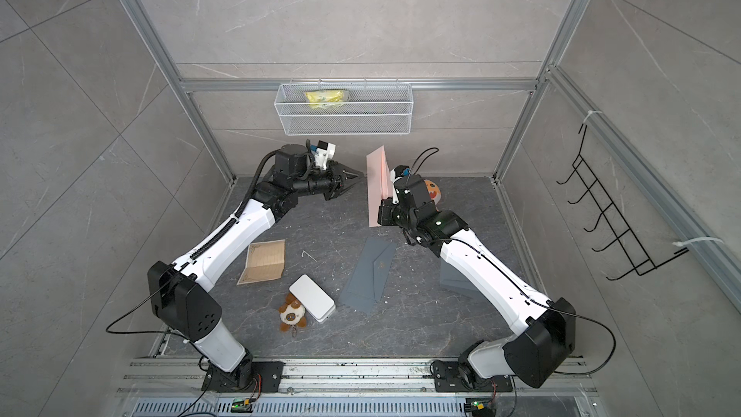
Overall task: Take the letter paper out of the envelope
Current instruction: Take out the letter paper from the envelope.
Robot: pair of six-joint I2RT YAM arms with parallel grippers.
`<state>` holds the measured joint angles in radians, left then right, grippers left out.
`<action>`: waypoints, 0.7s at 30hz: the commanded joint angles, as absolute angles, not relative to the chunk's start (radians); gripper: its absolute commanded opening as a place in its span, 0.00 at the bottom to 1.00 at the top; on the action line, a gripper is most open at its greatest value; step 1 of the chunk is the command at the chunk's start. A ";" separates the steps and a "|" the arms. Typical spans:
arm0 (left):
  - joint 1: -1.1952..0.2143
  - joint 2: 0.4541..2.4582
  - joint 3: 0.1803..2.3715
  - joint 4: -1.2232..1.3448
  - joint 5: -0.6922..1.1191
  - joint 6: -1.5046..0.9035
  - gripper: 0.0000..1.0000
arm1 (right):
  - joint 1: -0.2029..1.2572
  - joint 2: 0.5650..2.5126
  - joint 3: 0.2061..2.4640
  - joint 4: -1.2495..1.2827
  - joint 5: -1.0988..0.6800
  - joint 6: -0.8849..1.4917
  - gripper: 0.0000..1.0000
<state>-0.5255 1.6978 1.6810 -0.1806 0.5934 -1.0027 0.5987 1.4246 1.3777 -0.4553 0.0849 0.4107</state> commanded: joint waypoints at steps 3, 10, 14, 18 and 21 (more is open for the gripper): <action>-0.546 1.734 1.766 -0.187 0.593 -1.006 0.14 | 0.634 1.449 1.423 -0.483 0.152 0.355 0.00; -0.569 1.758 1.808 -0.251 0.579 -0.966 0.10 | 0.650 1.462 1.447 -0.502 0.147 0.344 0.00; -0.579 1.759 1.818 -0.274 0.570 -0.944 0.10 | 0.654 1.476 1.466 -0.516 0.132 0.344 0.00; -0.591 1.763 1.822 -0.295 0.560 -0.927 0.09 | 0.658 1.488 1.486 -0.537 0.134 0.345 0.00; -0.601 1.765 1.833 -0.333 0.540 -0.901 0.08 | 0.661 1.493 1.500 -0.555 0.143 0.345 0.00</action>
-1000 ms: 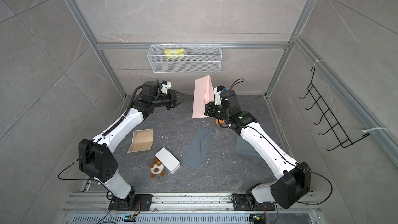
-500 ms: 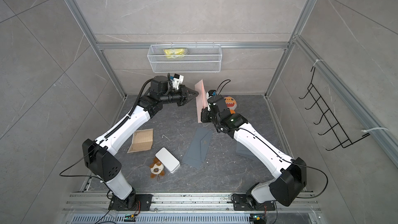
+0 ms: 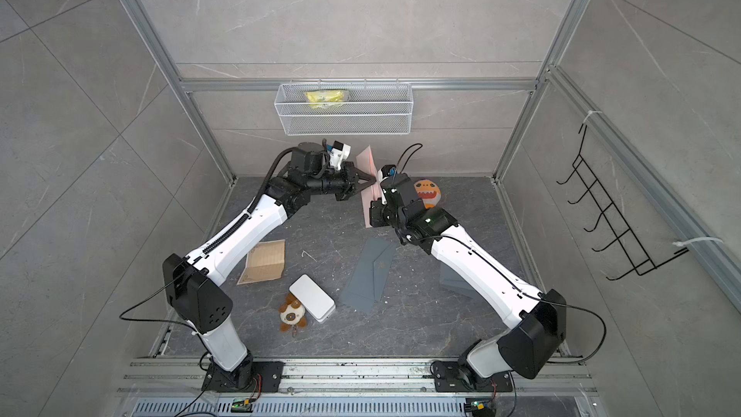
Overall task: Take the letter paper out of the envelope
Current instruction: Take out the letter paper from the envelope.
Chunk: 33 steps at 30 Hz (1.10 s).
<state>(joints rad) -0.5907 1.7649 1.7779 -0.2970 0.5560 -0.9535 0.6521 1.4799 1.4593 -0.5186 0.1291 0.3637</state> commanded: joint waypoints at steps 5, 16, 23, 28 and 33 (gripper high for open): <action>-0.621 1.784 1.897 -0.458 0.476 -0.826 0.08 | 0.677 1.487 1.507 -0.571 0.190 0.333 0.00; -0.661 1.837 2.024 -0.668 0.309 -0.717 0.08 | 0.740 1.473 1.514 -0.600 0.298 0.298 0.00; -0.672 1.844 2.045 -0.706 0.259 -0.700 0.07 | 0.767 1.478 1.516 -0.606 0.365 0.285 0.00; -0.676 1.840 2.057 -0.738 0.214 -0.685 0.05 | 0.777 1.477 1.514 -0.602 0.386 0.283 0.00; -0.676 1.852 2.092 -0.803 0.163 -0.671 0.06 | 0.782 1.467 1.501 -0.582 0.384 0.278 0.00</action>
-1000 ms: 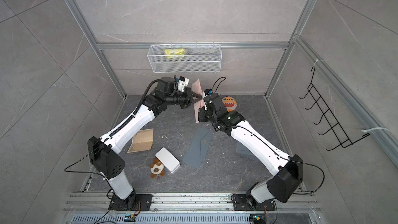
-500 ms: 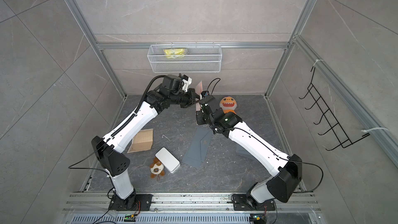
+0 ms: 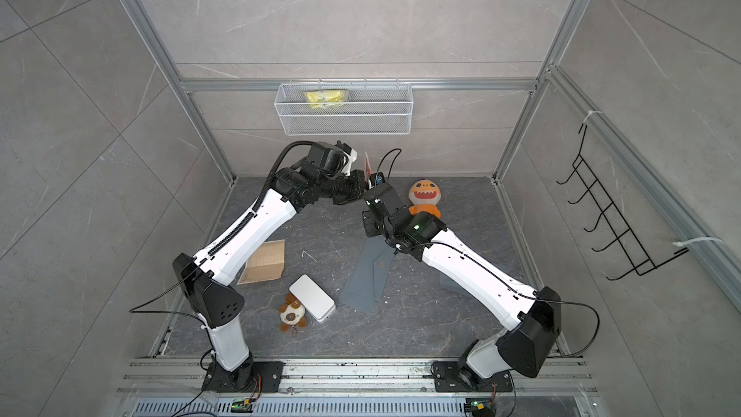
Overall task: Take the letter paper out of the envelope
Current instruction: Take out the letter paper from the envelope.
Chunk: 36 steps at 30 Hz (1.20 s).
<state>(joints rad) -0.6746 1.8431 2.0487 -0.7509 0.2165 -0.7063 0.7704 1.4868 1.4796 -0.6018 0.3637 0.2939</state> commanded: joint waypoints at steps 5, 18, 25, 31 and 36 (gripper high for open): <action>-0.677 1.847 2.106 -0.833 0.123 -0.662 0.11 | 0.784 1.461 1.490 -0.583 0.392 0.278 0.00; -0.677 1.833 2.130 -0.894 0.039 -0.656 0.14 | 0.806 1.459 1.482 -0.594 0.435 0.273 0.00; -0.679 1.824 2.137 -0.922 0.008 -0.673 0.18 | 0.828 1.466 1.489 -0.606 0.489 0.261 0.00; -0.679 1.798 2.126 -0.898 -0.009 -0.680 0.21 | 0.837 1.470 1.476 -0.611 0.486 0.278 0.00; -0.680 1.768 2.100 -0.862 -0.023 -0.683 0.23 | 0.841 1.472 1.469 -0.611 0.478 0.289 0.00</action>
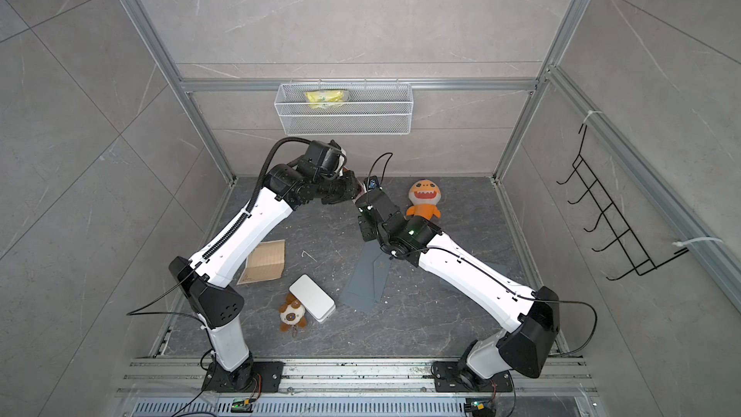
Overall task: Take the letter paper out of the envelope
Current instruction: Take out the letter paper from the envelope.
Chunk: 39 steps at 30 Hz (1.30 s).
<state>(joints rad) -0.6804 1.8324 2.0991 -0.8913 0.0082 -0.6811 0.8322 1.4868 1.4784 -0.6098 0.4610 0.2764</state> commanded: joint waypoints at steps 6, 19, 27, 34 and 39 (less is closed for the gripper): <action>-0.680 1.760 2.087 -0.856 -0.029 -0.694 0.23 | 0.842 1.479 1.458 -0.612 0.467 0.308 0.00; -0.679 1.806 2.138 -0.966 -0.064 -0.699 0.23 | 0.847 1.477 1.460 -0.616 0.494 0.320 0.00; -0.681 1.807 2.159 -1.032 -0.124 -0.749 0.24 | 0.856 1.480 1.460 -0.621 0.521 0.322 0.00; -0.686 1.812 2.160 -1.041 -0.150 -0.791 0.25 | 0.879 1.480 1.459 -0.621 0.549 0.322 0.00; -0.686 1.811 2.182 -1.037 -0.185 -0.780 0.25 | 0.893 1.479 1.449 -0.627 0.552 0.334 0.00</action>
